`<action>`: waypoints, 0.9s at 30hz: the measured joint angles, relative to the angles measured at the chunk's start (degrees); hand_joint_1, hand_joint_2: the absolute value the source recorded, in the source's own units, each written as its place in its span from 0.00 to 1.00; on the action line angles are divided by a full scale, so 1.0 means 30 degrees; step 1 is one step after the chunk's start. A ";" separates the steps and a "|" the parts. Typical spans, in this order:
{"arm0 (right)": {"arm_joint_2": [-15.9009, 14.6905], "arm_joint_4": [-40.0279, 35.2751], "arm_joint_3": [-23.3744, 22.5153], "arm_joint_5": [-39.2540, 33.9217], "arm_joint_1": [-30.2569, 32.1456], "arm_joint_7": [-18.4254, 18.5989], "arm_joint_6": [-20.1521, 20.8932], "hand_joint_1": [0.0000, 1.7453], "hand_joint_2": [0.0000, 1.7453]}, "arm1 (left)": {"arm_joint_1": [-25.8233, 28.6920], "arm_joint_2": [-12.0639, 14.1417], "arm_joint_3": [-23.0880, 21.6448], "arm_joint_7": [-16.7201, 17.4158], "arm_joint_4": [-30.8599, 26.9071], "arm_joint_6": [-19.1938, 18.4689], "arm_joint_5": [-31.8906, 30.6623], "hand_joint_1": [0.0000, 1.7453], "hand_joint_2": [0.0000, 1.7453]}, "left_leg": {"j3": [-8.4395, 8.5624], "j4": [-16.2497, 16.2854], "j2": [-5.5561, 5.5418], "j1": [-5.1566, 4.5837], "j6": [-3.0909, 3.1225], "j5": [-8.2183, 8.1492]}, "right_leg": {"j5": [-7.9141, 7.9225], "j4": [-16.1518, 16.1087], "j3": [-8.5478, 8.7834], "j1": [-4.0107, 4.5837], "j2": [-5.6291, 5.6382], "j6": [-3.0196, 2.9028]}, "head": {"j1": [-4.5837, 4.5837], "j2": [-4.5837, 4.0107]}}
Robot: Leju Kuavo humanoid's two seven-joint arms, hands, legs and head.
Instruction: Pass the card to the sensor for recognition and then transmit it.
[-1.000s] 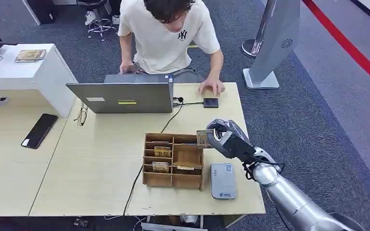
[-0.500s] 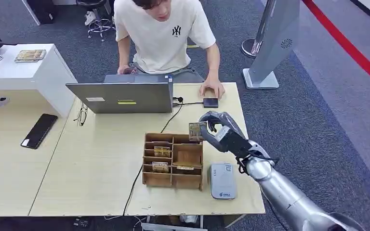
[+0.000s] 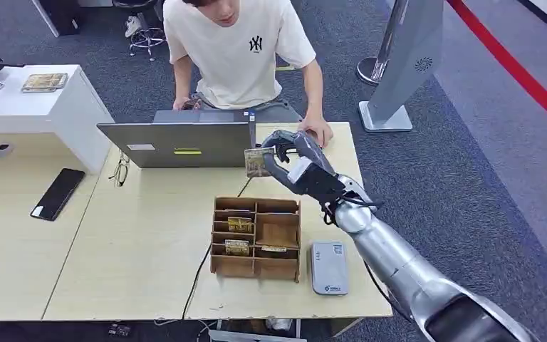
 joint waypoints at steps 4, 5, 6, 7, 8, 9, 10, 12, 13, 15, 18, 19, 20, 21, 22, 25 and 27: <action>0.0656 0.0567 0.0364 0.1052 -0.0951 -0.0059 -0.0848 1.00 1.00 | -0.0142 0.0000 -0.0190 0.0124 0.0000 -0.0116 -0.0342 0.00 0.00 | -0.0001 0.0000 -0.0001 0.0001 0.0000 0.0000 | 0.0000 0.0003 -0.0001 0.0001 0.0004 0.0000 | 0.0000 0.0000; 0.0833 0.0774 0.0452 0.1708 -0.1208 -0.0044 -0.1622 1.00 1.00 | -0.0197 0.0000 -0.0234 0.0175 0.0000 -0.0153 -0.0445 0.00 0.00 | -0.0001 0.0000 0.0000 0.0001 -0.0001 0.0001 | 0.0000 0.0004 0.0000 0.0001 0.0004 -0.0001 | 0.0000 0.0000; 0.1035 0.1044 0.0540 0.2372 -0.1499 -0.0015 -0.2431 1.00 1.00 | -0.0249 0.0000 -0.0292 0.0262 0.0000 -0.0210 -0.0568 0.00 0.00 | 0.0000 0.0000 0.0002 0.0001 -0.0002 0.0002 | 0.0000 0.0004 0.0000 0.0001 0.0004 -0.0001 | 0.0000 0.0000; 0.1233 0.1416 0.0649 0.2895 -0.1843 0.0080 -0.3085 1.00 1.00 | -0.0306 0.0000 -0.0314 0.0365 -0.0007 -0.0321 -0.0693 0.00 0.00 | 0.0001 0.0000 0.0002 0.0002 -0.0004 0.0004 | 0.0000 0.0004 -0.0001 0.0001 0.0004 -0.0001 | 0.0000 0.0000; 0.1479 0.1871 0.0758 0.3119 -0.2173 0.0116 -0.3435 1.00 1.00 | -0.0363 0.0000 -0.0357 0.0422 -0.0007 -0.0415 -0.0794 0.00 0.00 | 0.0001 0.0000 0.0001 0.0003 -0.0008 0.0008 | 0.0001 0.0005 -0.0001 0.0002 0.0005 -0.0002 | 0.0000 0.0000; 0.1707 0.2285 0.0801 0.3313 -0.2458 0.0102 -0.3678 1.00 1.00 | -0.0444 0.0000 -0.0424 0.0526 0.0000 -0.0525 -0.0890 0.00 0.00 | 0.0003 0.0000 0.0003 0.0004 -0.0007 0.0010 | 0.0002 0.0005 0.0000 0.0002 0.0005 -0.0002 | 0.0000 0.0000; 0.1975 0.2810 0.0845 0.3641 -0.2730 0.0058 -0.4100 1.00 1.00 | -0.0529 0.0000 -0.0510 0.0583 -0.0001 -0.0582 -0.0990 0.00 0.00 | 0.0003 0.0000 -0.0002 0.0004 -0.0007 0.0013 | 0.0002 0.0005 0.0000 0.0003 0.0000 -0.0002 | -0.0001 0.0000; 0.2443 0.3915 0.0955 0.4168 -0.3270 -0.0022 -0.4964 1.00 1.00 | -0.0693 0.0000 -0.0649 0.0737 -0.0007 -0.0750 -0.1166 0.00 0.00 | 0.0000 0.0000 -0.0008 0.0004 -0.0017 0.0021 | 0.0005 0.0009 0.0003 0.0002 -0.0005 -0.0004 | 0.0000 0.0000; 0.2710 0.4500 0.1020 0.4321 -0.3534 -0.0044 -0.5166 1.00 1.00 | -0.0756 0.0000 -0.0693 0.0765 -0.0007 -0.0823 -0.1253 0.00 0.00 | 0.0003 0.0000 -0.0005 0.0004 -0.0017 0.0021 | 0.0010 0.0009 0.0001 0.0002 0.0002 -0.0010 | 0.0000 0.0000; 0.3120 0.5562 0.1122 0.4445 -0.3972 0.0029 -0.5371 1.00 1.00 | -0.0916 0.0000 -0.0810 0.0882 -0.0007 -0.0911 -0.1370 0.00 0.00 | 0.0002 0.0000 -0.0004 0.0004 -0.0017 0.0021 | 0.0013 0.0009 0.0000 0.0003 0.0001 -0.0015 | 0.0000 0.0000; 0.3701 0.7022 0.1238 0.4722 -0.4540 0.0072 -0.5778 1.00 1.00 | -0.1006 0.0000 -0.0977 0.0977 -0.0007 -0.0969 -0.1552 0.00 0.00 | 0.0003 0.0000 -0.0004 0.0004 -0.0017 0.0021 | 0.0013 0.0009 -0.0001 0.0003 0.0001 -0.0015 | 0.0000 0.0000; 0.3856 0.7412 0.1261 0.4744 -0.4672 0.0087 -0.5844 1.00 1.00 | -0.1032 -0.0007 -0.1043 0.0999 -0.0007 -0.0998 -0.1596 0.00 0.00 | 0.0002 0.0000 -0.0004 0.0004 -0.0017 0.0021 | 0.0013 0.0009 -0.0001 0.0003 0.0001 -0.0015 | 0.0000 0.0000; 0.3987 0.7754 0.1283 0.4744 -0.4765 0.0124 -0.5873 1.00 1.00 | -0.1058 -0.0007 -0.1094 0.1057 -0.0007 -0.1027 -0.1669 0.00 0.00 | 0.0001 0.0000 -0.0008 0.0004 -0.0017 0.0021 | 0.0013 0.0009 -0.0001 0.0003 -0.0004 -0.0016 | 0.0007 0.0000; 0.4089 0.8031 0.1304 0.4744 -0.4850 0.0131 -0.5902 1.00 1.00 | -0.1067 -0.0022 -0.1108 0.1086 -0.0007 -0.1035 -0.1669 0.00 0.00 | 0.0001 0.0000 -0.0007 0.0003 -0.0017 0.0020 | 0.0012 0.0009 -0.0001 0.0002 -0.0003 -0.0016 | 0.0007 0.0000; 0.4220 0.8366 0.1326 0.4751 -0.4936 0.0138 -0.5968 1.00 1.00 | -0.1073 -0.0029 -0.1123 0.1101 -0.0007 -0.1042 -0.1691 0.00 0.00 | 0.0001 0.0000 -0.0006 0.0003 -0.0017 0.0020 | 0.0013 0.0009 -0.0003 0.0002 0.0001 -0.0016 | 0.0000 0.0000; 0.4459 0.9107 0.1370 0.4926 -0.5133 0.0131 -0.6063 1.00 1.00 | -0.1109 -0.0051 -0.1159 0.1108 -0.0007 -0.1064 -0.1727 0.00 0.00 | 0.0001 0.0000 -0.0005 0.0003 -0.0017 0.0020 | 0.0012 0.0008 -0.0004 0.0002 0.0000 -0.0016 | 0.0001 0.0000; 0.4555 0.9400 0.1392 0.4969 -0.5209 0.0131 -0.6106 1.00 1.00 | -0.1111 -0.0058 -0.1203 0.1122 -0.0007 -0.1064 -0.1727 0.00 0.00 | 0.0002 0.0000 -0.0005 0.0003 -0.0017 0.0020 | 0.0013 0.0008 -0.0003 0.0002 0.0000 -0.0016 | 0.0000 0.0000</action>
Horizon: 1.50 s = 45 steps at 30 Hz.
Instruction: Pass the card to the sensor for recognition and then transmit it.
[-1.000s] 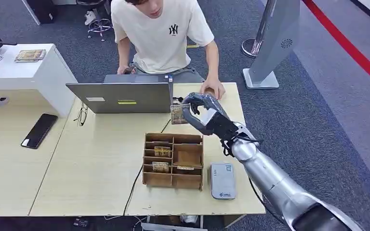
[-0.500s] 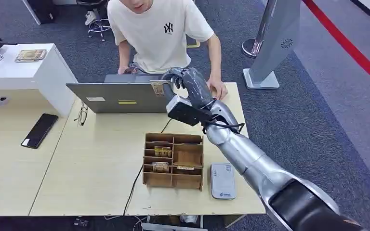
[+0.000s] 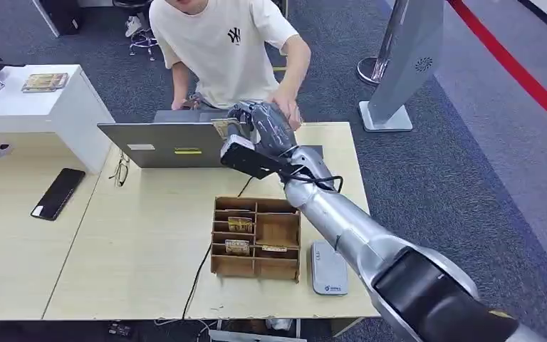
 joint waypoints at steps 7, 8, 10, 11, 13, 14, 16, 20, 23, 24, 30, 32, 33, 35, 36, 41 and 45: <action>0.0109 0.0750 0.0051 0.0817 -0.0105 0.0109 -0.0685 1.00 1.00 | -0.0008 -0.0022 -0.0029 0.0029 0.0000 -0.0022 -0.0263 0.00 0.00 | 0.0001 0.0000 -0.0001 0.0000 0.0000 0.0000 | 0.0000 0.0000 0.0000 0.0000 0.0000 0.0000 | 0.0000 0.0000; 0.0109 0.0867 0.0058 0.0867 -0.0106 0.0109 -0.0758 1.00 1.00 | -0.0008 -0.0022 -0.0029 0.0036 0.0000 -0.0022 -0.0284 0.00 0.00 | 0.0001 0.0000 -0.0001 0.0000 0.0000 0.0000 | 0.0000 0.0000 0.0000 0.0000 0.0000 0.0000 | 0.0007 0.0000; 0.0109 0.1056 0.0058 0.1005 -0.0100 0.0109 -0.0867 1.00 1.00 | -0.0006 -0.0029 -0.0036 0.0036 0.0000 -0.0022 -0.0328 0.00 0.00 | 0.0000 0.0000 -0.0001 0.0000 0.0000 0.0000 | 0.0000 0.0000 0.0000 0.0000 0.0000 0.0000 | 0.0007 0.0000; 0.0109 0.1136 0.0058 0.1101 -0.0096 0.0109 -0.0867 1.00 1.00 | -0.0003 -0.0029 -0.0029 0.0044 0.0000 -0.0029 -0.0335 0.00 0.00 | -0.0001 0.0000 -0.0002 0.0000 0.0000 0.0000 | 0.0000 0.0000 -0.0001 0.0000 0.0001 0.0000 | 0.0000 0.0000; 0.0109 0.1281 0.0073 0.1108 -0.0092 0.0109 -0.0882 0.91 1.00 | -0.0005 -0.0029 -0.0036 0.0058 0.0000 -0.0029 -0.0335 0.00 0.00 | 0.0000 0.0000 -0.0001 0.0000 0.0000 0.0000 | 0.0000 0.0000 -0.0001 0.0000 0.0002 0.0000 | 0.0000 0.0000; 0.0109 0.1347 0.0073 0.1107 -0.0091 0.0109 -0.0889 0.64 1.00 | -0.0003 -0.0036 -0.0029 0.0066 0.0000 -0.0029 -0.0335 0.00 0.00 | 0.0000 0.0000 -0.0001 0.0000 0.0000 0.0000 | 0.0000 0.0000 -0.0002 0.0000 0.0002 0.0000 | 0.0000 0.0000; 0.0109 0.1471 0.0080 0.1122 -0.0080 0.0139 -0.0881 0.16 1.00 | -0.0002 -0.0036 -0.0036 0.0102 0.0000 -0.0029 -0.0342 0.00 0.00 | -0.0001 0.0000 -0.0002 0.0000 0.0000 0.0000 | 0.0000 0.0000 -0.0003 0.0000 0.0002 0.0000 | 0.0000 0.0000; 0.0145 0.1667 0.0248 0.1151 -0.0073 0.0226 -0.0831 0.00 1.00 | 0.0000 -0.0044 -0.0029 0.0175 0.0000 -0.0029 -0.0335 0.00 0.00 | -0.0001 0.0000 0.0000 0.0002 0.0000 0.0000 | 0.0000 0.0000 -0.0007 0.0000 0.0002 -0.0001 | 0.0000 0.0000; 0.0174 0.1763 0.0306 0.1144 -0.0066 0.0313 -0.0802 0.00 1.00 | 0.0006 -0.0080 -0.0029 0.0175 0.0000 -0.0029 -0.0335 0.00 0.00 | -0.0001 0.0000 -0.0001 0.0003 0.0000 0.0000 | 0.0000 0.0000 -0.0005 0.0001 0.0002 -0.0001 | 0.0007 0.0000; 0.0175 0.1784 0.0313 0.1144 -0.0061 0.0357 -0.0801 0.00 1.00 | 0.0009 -0.0095 -0.0029 0.0175 0.0000 -0.0029 -0.0335 0.00 0.00 | -0.0001 0.0000 -0.0001 0.0002 0.0000 0.0000 | 0.0000 0.0000 -0.0005 0.0001 0.0002 -0.0001 | 0.0000 0.0000; 0.0182 0.1683 0.0328 0.0314 0.0237 -0.0284 -0.0204 0.00 1.00 | 0.0064 -0.0117 -0.0029 0.0182 0.0000 -0.0001 -0.0328 0.00 0.00 | 0.0000 0.0000 0.0000 0.0001 0.0000 0.0000 | 0.0000 0.0000 -0.0004 0.0000 0.0002 0.0000 | 0.0007 0.0000; 0.0182 0.1471 0.0306 -0.0037 0.0464 -0.0569 0.0008 0.00 1.00 | 0.0108 -0.0117 -0.0029 0.0175 0.0000 0.0044 -0.0299 0.00 0.00 | 0.0000 0.0000 0.0000 0.0000 0.0000 -0.0001 | 0.0000 -0.0001 -0.0006 0.0000 0.0003 0.0000 | 0.0000 0.0000; 0.0182 0.1262 0.0233 -0.0399 0.0606 -0.0786 0.0238 0.00 1.00 | 0.0130 -0.0117 -0.0029 0.0168 0.0000 0.0072 -0.0277 0.00 0.00 | 0.0001 0.0000 0.0002 0.0000 0.0000 -0.0001 | 0.0000 -0.0001 -0.0007 0.0000 0.0003 -0.0001 | 0.0007 0.0000; 0.0167 0.0741 0.0065 -0.1051 0.0988 -0.1123 0.0715 0.00 1.00 | 0.0207 -0.0117 -0.0022 0.0095 0.0000 0.0138 -0.0197 0.00 0.00 | 0.0002 0.0000 0.0002 0.0001 -0.0001 -0.0001 | -0.0001 -0.0003 -0.0010 0.0001 0.0005 -0.0001 | 0.0007 0.0000; 0.0131 0.0236 -0.0115 -0.1477 0.1277 -0.1296 0.1019 0.00 1.00 | 0.0246 -0.0117 -0.0014 0.0044 0.0000 0.0160 -0.0153 0.00 0.00 | 0.0001 0.0000 0.0002 0.0001 -0.0001 -0.0001 | -0.0001 -0.0003 -0.0010 0.0001 0.0004 -0.0001 | 0.0007 0.0000; -0.0219 -0.2050 -0.0686 -0.3120 0.2685 -0.1800 0.2180 0.00 1.00 | 0.0407 -0.0117 0.0029 -0.0161 0.0000 0.0262 -0.0036 0.00 0.00 | 0.0000 0.0000 0.0001 0.0001 -0.0001 -0.0003 | -0.0003 -0.0005 -0.0015 0.0001 0.0002 0.0000 | 0.0000 0.0000; -0.0816 -0.4615 -0.1158 -0.4985 0.4232 -0.2025 0.3484 0.00 1.00 | 0.0598 -0.0117 0.0153 -0.0364 0.0000 0.0445 0.0124 0.00 0.00 | -0.0002 0.0000 -0.0001 0.0000 -0.0001 -0.0004 | -0.0003 -0.0007 -0.0015 0.0000 0.0002 0.0000 | 0.0000 0.0000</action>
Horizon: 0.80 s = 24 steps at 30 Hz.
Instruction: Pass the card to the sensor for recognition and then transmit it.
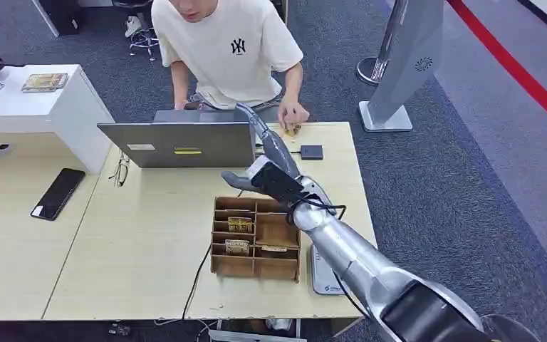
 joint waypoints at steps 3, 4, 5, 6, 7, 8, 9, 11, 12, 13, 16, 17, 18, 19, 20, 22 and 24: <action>-0.0481 -0.1773 -0.0189 -0.0544 0.0999 -0.0022 0.0516 0.00 1.00 | 0.0088 0.0007 0.0087 -0.0088 0.0007 0.0079 0.0058 0.00 0.00 | -0.0002 0.0000 0.0001 -0.0001 0.0000 -0.0002 | 0.0000 -0.0002 0.0000 -0.0001 0.0001 0.0000 | 0.0000 0.0000; -0.0599 -0.2163 -0.0256 -0.0603 0.1229 -0.0022 0.0538 0.00 1.00 | 0.0097 0.0007 0.0139 -0.0095 0.0000 0.0087 0.0058 0.00 0.00 | -0.0004 0.0000 0.0001 -0.0001 0.0000 -0.0002 | 0.0000 -0.0002 0.0001 -0.0001 0.0001 0.0000 | 0.0007 0.0000; -0.0708 -0.2541 -0.0329 -0.0683 0.1416 -0.0022 0.0574 0.00 1.00 | 0.0110 0.0007 0.0175 -0.0103 0.0007 0.0087 0.0058 0.00 0.00 | -0.0003 0.0000 0.0002 -0.0001 0.0000 -0.0001 | 0.0000 -0.0002 0.0000 -0.0001 0.0002 0.0000 | 0.0000 0.0000; -0.0788 -0.2854 -0.0380 -0.0741 0.1566 -0.0022 0.0625 0.00 1.00 | 0.0123 0.0007 0.0204 -0.0103 0.0000 0.0087 0.0058 0.00 0.00 | -0.0001 0.0000 0.0004 -0.0001 0.0000 -0.0001 | 0.0001 -0.0002 0.0000 0.0000 0.0003 0.0000 | 0.0007 0.0000; -0.0890 -0.3145 -0.0409 -0.0865 0.1707 -0.0029 0.0735 0.04 1.00 | 0.0132 0.0007 0.0241 -0.0103 0.0000 0.0095 0.0058 0.00 0.00 | 0.0001 0.0000 0.0005 0.0000 0.0000 -0.0001 | 0.0001 -0.0002 0.0000 0.0000 0.0002 0.0000 | 0.0000 0.0000; -0.0999 -0.3466 -0.0423 -0.0901 0.1876 -0.0036 0.0881 0.29 1.00 | 0.0141 0.0007 0.0292 -0.0132 0.0007 0.0109 0.0080 0.00 0.00 | 0.0001 0.0000 0.0004 0.0000 0.0000 -0.0001 | 0.0001 -0.0003 0.0000 0.0000 0.0003 0.0000 | 0.0000 0.0000; -0.1129 -0.3791 -0.0430 -0.0966 0.2065 -0.0036 0.1003 0.77 1.00 | 0.0154 0.0007 0.0335 -0.0197 0.0007 0.0116 0.0116 0.00 0.00 | 0.0001 0.0000 0.0003 0.0000 0.0000 -0.0001 | 0.0001 -0.0003 0.0002 0.0000 0.0001 0.0000 | 0.0000 0.0000; -0.1392 -0.4381 -0.0430 -0.1120 0.2507 -0.0036 0.1156 0.86 1.00 | 0.0226 0.0007 0.0400 -0.0219 0.0007 0.0160 0.0138 0.00 0.00 | 0.0001 0.0000 0.0001 0.0000 0.0000 -0.0001 | 0.0001 -0.0003 0.0002 0.0000 0.0000 0.0000 | 0.0000 0.0000; -0.1530 -0.4644 -0.0430 -0.1127 0.2733 -0.0015 0.1237 0.88 1.00 | 0.0265 0.0007 0.0451 -0.0219 0.0007 0.0175 0.0138 0.00 0.00 | 0.0000 0.0000 0.0002 0.0000 0.0000 -0.0001 | 0.0001 -0.0002 0.0002 0.0000 0.0002 0.0000 | 0.0000 0.0000; -0.1647 -0.4863 -0.0430 -0.1127 0.2949 0.0036 0.1288 0.88 1.00 | 0.0291 0.0007 0.0480 -0.0219 0.0007 0.0182 0.0146 0.00 0.00 | 0.0000 0.0000 0.0002 0.0000 0.0000 -0.0001 | 0.0001 -0.0003 0.0001 0.0000 0.0002 0.0000 | 0.0000 0.0000; -0.1945 -0.5278 -0.0416 -0.1026 0.3450 0.0240 0.1419 0.90 1.00 | 0.0328 0.0007 0.0495 -0.0219 0.0007 0.0262 0.0160 0.00 0.00 | -0.0002 0.0000 0.0002 0.0000 -0.0001 -0.0003 | 0.0000 -0.0003 0.0001 0.0000 0.0002 0.0000 | 0.0000 0.0000; -0.2033 -0.5373 -0.0402 -0.0910 0.3605 0.0255 0.1405 0.87 1.00 | 0.0330 0.0007 0.0503 -0.0219 0.0001 0.0269 0.0160 0.00 0.00 | -0.0002 0.0000 0.0002 0.0000 -0.0002 -0.0003 | 0.0000 -0.0003 0.0001 0.0000 0.0002 0.0000 | 0.0000 0.0000; -0.2135 -0.5446 -0.0394 -0.0785 0.3743 0.0313 0.1383 0.83 1.00 | 0.0330 0.0007 0.0510 -0.0219 0.0000 0.0270 0.0160 0.00 0.00 | -0.0002 -0.0001 0.0002 0.0000 -0.0002 -0.0003 | 0.0000 -0.0003 0.0001 0.0000 0.0002 0.0000 | 0.0000 0.0000; -0.2201 -0.5505 -0.0380 -0.0669 0.3864 0.0379 0.1340 0.80 1.00 | 0.0331 0.0007 0.0517 -0.0219 0.0007 0.0277 0.0160 0.00 0.00 | -0.0003 -0.0001 0.0001 0.0000 -0.0001 -0.0003 | 0.0000 -0.0003 0.0002 0.0000 0.0001 0.0000 | 0.0000 0.0000; -0.2266 -0.5520 -0.0379 -0.0581 0.3956 0.0401 0.1252 0.79 1.00 | 0.0336 0.0007 0.0525 -0.0219 0.0000 0.0277 0.0153 0.00 0.00 | -0.0003 -0.0001 0.0001 0.0000 -0.0002 -0.0003 | -0.0001 -0.0003 0.0001 0.0000 0.0001 0.0001 | 0.0000 0.0000; -0.2362 -0.5571 -0.0350 -0.0223 0.4115 0.0569 0.1091 0.68 1.00 | 0.0334 0.0007 0.0524 -0.0219 0.0007 0.0277 0.0131 0.00 0.00 | -0.0001 -0.0001 0.0004 0.0000 -0.0002 -0.0003 | -0.0001 -0.0003 0.0002 0.0000 0.0003 0.0001 | 0.0000 0.0000; -0.2463 -0.5592 -0.0299 0.0176 0.4271 0.0822 0.0954 0.54 1.00 | 0.0337 0.0007 0.0524 -0.0212 0.0007 0.0277 0.0102 0.00 0.00 | -0.0002 -0.0001 0.0003 0.0000 -0.0001 -0.0003 | -0.0001 -0.0003 0.0002 0.0000 0.0002 0.0001 | 0.0000 0.0000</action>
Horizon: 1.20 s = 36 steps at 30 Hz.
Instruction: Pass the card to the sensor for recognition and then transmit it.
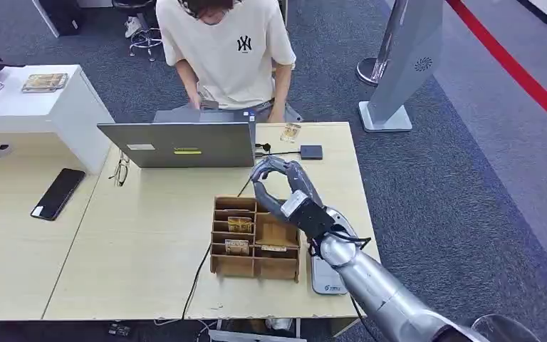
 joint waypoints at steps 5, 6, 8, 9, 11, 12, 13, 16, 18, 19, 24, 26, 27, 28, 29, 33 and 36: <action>-0.0197 0.0123 0.0422 0.0913 0.0329 0.0686 -0.0227 0.48 1.00 | -0.0002 0.0000 0.0007 0.0066 -0.0007 0.0000 -0.0124 0.00 0.00 | -0.0001 0.0000 0.0001 0.0000 0.0000 0.0000 | 0.0000 0.0000 0.0000 0.0000 0.0001 0.0000 | 0.0000 0.0000; -0.0212 0.0168 0.0525 0.1205 0.0377 0.0803 -0.0358 0.46 1.00 | -0.0001 0.0000 0.0007 0.0081 -0.0007 0.0000 -0.0175 0.00 0.00 | -0.0002 0.0000 0.0001 0.0000 0.0000 0.0000 | 0.0000 0.0000 0.0000 0.0000 0.0000 0.0000 | 0.0000 0.0000; -0.0263 0.0299 0.0809 0.1619 0.0435 0.0970 -0.0562 0.42 1.00 | -0.0001 0.0000 0.0015 0.0154 0.0000 0.0000 -0.0204 0.00 0.00 | -0.0003 0.0000 0.0001 0.0000 0.0000 0.0000 | -0.0001 0.0000 -0.0001 0.0000 0.0000 0.0000 | 0.0000 0.0000; -0.0299 0.0372 0.0940 0.1852 0.0472 0.1014 -0.0657 0.40 1.00 | -0.0003 0.0000 0.0015 0.0161 -0.0007 0.0000 -0.0233 0.00 0.00 | -0.0003 0.0000 0.0001 0.0000 0.0000 0.0000 | -0.0001 0.0000 -0.0001 0.0000 0.0000 0.0000 | 0.0000 0.0000; -0.0328 0.0473 0.1121 0.2324 0.0500 0.1174 -0.0968 0.36 1.00 | -0.0004 0.0007 0.0022 0.0183 -0.0007 0.0000 -0.0313 0.00 0.00 | -0.0004 0.0000 0.0000 0.0000 -0.0001 -0.0001 | -0.0001 0.0000 0.0000 0.0000 0.0000 0.0001 | 0.0000 0.0000; -0.0335 0.0510 0.1246 0.2626 0.0509 0.1276 -0.1160 0.36 1.00 | -0.0004 0.0007 0.0022 0.0190 0.0000 0.0000 -0.0350 0.00 0.00 | -0.0003 0.0000 0.0001 0.0000 -0.0001 -0.0001 | -0.0001 0.0000 -0.0001 0.0000 0.0001 0.0001 | 0.0000 0.0000; -0.0343 0.0569 0.1392 0.2975 0.0516 0.1393 -0.1400 0.35 1.00 | -0.0009 0.0000 0.0022 0.0212 -0.0007 0.0000 -0.0386 0.00 0.00 | -0.0003 0.0000 0.0001 0.0000 -0.0001 -0.0001 | -0.0001 0.0000 -0.0001 0.0000 0.0001 0.0001 | 0.0000 0.0000; -0.0343 0.0743 0.1742 0.3835 0.0512 0.1633 -0.1990 0.38 1.00 | -0.0011 0.0000 0.0022 0.0256 -0.0007 -0.0008 -0.0488 0.00 0.00 | -0.0003 0.0000 0.0001 0.0000 -0.0001 -0.0001 | -0.0001 0.0000 0.0000 0.0000 0.0000 0.0001 | 0.0000 0.0000; -0.0343 0.0867 0.1960 0.4330 0.0513 0.1786 -0.2253 0.38 1.00 | -0.0017 0.0000 0.0022 0.0358 -0.0007 -0.0029 -0.0517 0.00 0.00 | -0.0003 0.0000 0.0000 0.0000 -0.0001 -0.0001 | -0.0001 0.0000 0.0000 0.0000 0.0001 0.0001 | 0.0000 0.0000; -0.0343 0.0933 0.2062 0.4570 0.0508 0.1830 -0.2442 0.38 1.00 | -0.0017 0.0000 0.0022 0.0357 -0.0007 -0.0037 -0.0539 0.00 0.00 | -0.0003 0.0000 0.0000 0.0000 -0.0001 -0.0001 | -0.0001 0.0000 0.0001 0.0000 0.0000 0.0001 | 0.0000 0.0000; -0.0343 0.1188 0.2339 0.4883 0.0500 0.1968 -0.2740 0.49 1.00 | -0.0017 0.0000 0.0022 0.0365 -0.0007 -0.0051 -0.0561 0.00 0.00 | -0.0004 0.0000 0.0000 0.0000 -0.0001 -0.0001 | -0.0001 0.0000 0.0001 0.0000 -0.0001 0.0001 | 0.0000 0.0000; -0.0343 0.1261 0.2390 0.4992 0.0497 0.2012 -0.2974 0.56 1.00 | -0.0018 0.0000 0.0022 0.0365 -0.0007 -0.0044 -0.0561 0.00 0.00 | -0.0003 0.0000 0.0001 -0.0001 -0.0001 -0.0001 | -0.0001 0.0000 0.0001 -0.0001 0.0000 0.0001 | 0.0000 0.0000; -0.0343 0.1296 0.2404 0.5217 0.0496 0.2077 -0.3226 0.59 1.00 | -0.0016 0.0000 0.0022 0.0365 -0.0007 -0.0044 -0.0568 0.00 0.00 | -0.0003 0.0000 0.0000 -0.0001 -0.0001 -0.0001 | -0.0001 0.0000 0.0001 -0.0001 0.0000 0.0001 | 0.0000 0.0000; -0.0350 0.1304 0.2411 0.5393 0.0498 0.2165 -0.3455 0.63 1.00 | -0.0015 0.0000 0.0022 0.0365 -0.0007 -0.0044 -0.0576 0.00 0.00 | -0.0003 0.0000 0.0000 -0.0001 -0.0001 -0.0001 | -0.0001 0.0000 0.0001 -0.0001 0.0000 0.0001 | 0.0000 0.0000; -0.0371 0.1311 0.2411 0.5596 0.0498 0.2258 -0.3758 0.67 1.00 | -0.0015 0.0000 0.0029 0.0365 -0.0007 -0.0037 -0.0576 0.00 0.00 | -0.0003 0.0000 0.0001 -0.0001 -0.0001 -0.0001 | -0.0001 0.0000 0.0000 -0.0001 0.0000 0.0001 | 0.0000 0.0000; -0.0604 0.1311 0.2339 0.6782 0.0468 0.2746 -0.5149 0.72 1.00 | -0.0011 -0.0007 0.0102 0.0357 -0.0007 -0.0008 -0.0575 0.00 0.00 | -0.0003 0.0000 0.0000 -0.0001 -0.0001 -0.0001 | -0.0001 -0.0001 0.0001 -0.0001 -0.0001 0.0001 | 0.0000 0.0000; -0.0875 0.1326 0.2244 0.7594 0.0405 0.3090 -0.5888 0.77 1.00 | -0.0005 -0.0007 0.0190 0.0350 -0.0007 0.0000 -0.0583 0.00 0.00 | -0.0003 0.0000 -0.0001 -0.0001 -0.0001 -0.0001 | 0.0000 -0.0001 0.0002 -0.0001 -0.0001 0.0001 | 0.0000 0.0000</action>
